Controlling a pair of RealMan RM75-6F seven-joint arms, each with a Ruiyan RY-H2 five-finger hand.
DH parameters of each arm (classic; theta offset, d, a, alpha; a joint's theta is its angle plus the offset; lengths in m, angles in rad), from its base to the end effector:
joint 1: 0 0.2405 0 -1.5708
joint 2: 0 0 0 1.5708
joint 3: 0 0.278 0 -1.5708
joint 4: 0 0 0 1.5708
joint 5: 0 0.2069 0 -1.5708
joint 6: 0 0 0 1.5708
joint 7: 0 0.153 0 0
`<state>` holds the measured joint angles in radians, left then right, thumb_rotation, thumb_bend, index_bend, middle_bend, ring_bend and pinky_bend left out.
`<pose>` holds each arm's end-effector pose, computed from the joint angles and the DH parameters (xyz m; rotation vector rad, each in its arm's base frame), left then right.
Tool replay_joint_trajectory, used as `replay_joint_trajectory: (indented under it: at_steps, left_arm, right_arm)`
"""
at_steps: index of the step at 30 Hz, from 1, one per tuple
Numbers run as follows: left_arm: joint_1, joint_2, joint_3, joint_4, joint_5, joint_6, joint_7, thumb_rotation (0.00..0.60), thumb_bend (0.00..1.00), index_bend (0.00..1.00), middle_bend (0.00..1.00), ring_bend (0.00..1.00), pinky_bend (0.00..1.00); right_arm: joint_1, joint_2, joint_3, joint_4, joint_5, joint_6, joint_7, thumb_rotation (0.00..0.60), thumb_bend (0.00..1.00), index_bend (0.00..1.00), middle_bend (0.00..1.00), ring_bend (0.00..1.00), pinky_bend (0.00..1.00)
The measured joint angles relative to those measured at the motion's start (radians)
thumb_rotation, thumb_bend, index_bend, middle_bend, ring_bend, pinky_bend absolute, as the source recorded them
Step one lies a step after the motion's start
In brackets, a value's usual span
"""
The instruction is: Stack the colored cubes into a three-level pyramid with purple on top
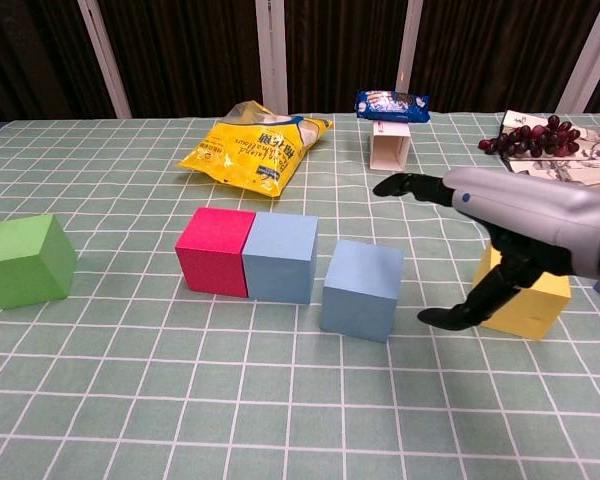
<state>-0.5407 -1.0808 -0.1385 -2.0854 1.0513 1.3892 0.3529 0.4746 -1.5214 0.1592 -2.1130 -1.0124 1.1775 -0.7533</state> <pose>-0.1775 0.2962 0.1530 -1.4596 -0.9965 -1.0422 -0.1196 -0.2419 0.0072 1.8052 -1.2082 0.9652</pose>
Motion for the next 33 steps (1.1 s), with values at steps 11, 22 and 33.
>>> replay_joint_trajectory:
  at_steps: [11, 22, 33]
  left_arm:
    - [0.016, 0.011, -0.024, -0.006, 0.007, -0.01, -0.018, 0.6, 0.09, 0.0, 0.03, 0.0, 0.04]
    - [0.022, 0.011, -0.04, 0.004, -0.009, -0.036, -0.023, 0.6, 0.09, 0.0, 0.03, 0.0, 0.04]
    - [0.026, 0.007, -0.051, 0.006, -0.015, -0.047, -0.018, 0.6, 0.09, 0.0, 0.03, 0.0, 0.04]
  right_arm:
    - [0.075, -0.14, 0.03, 0.108, 0.116, 0.032, -0.033, 0.6, 0.26, 0.0, 0.05, 0.0, 0.0]
    - [0.123, -0.195, 0.066, 0.215, 0.168, 0.056, -0.021, 0.6, 0.26, 0.0, 0.22, 0.01, 0.0]
    - [0.154, -0.211, 0.078, 0.26, 0.214, 0.055, -0.003, 0.6, 0.26, 0.0, 0.32, 0.1, 0.0]
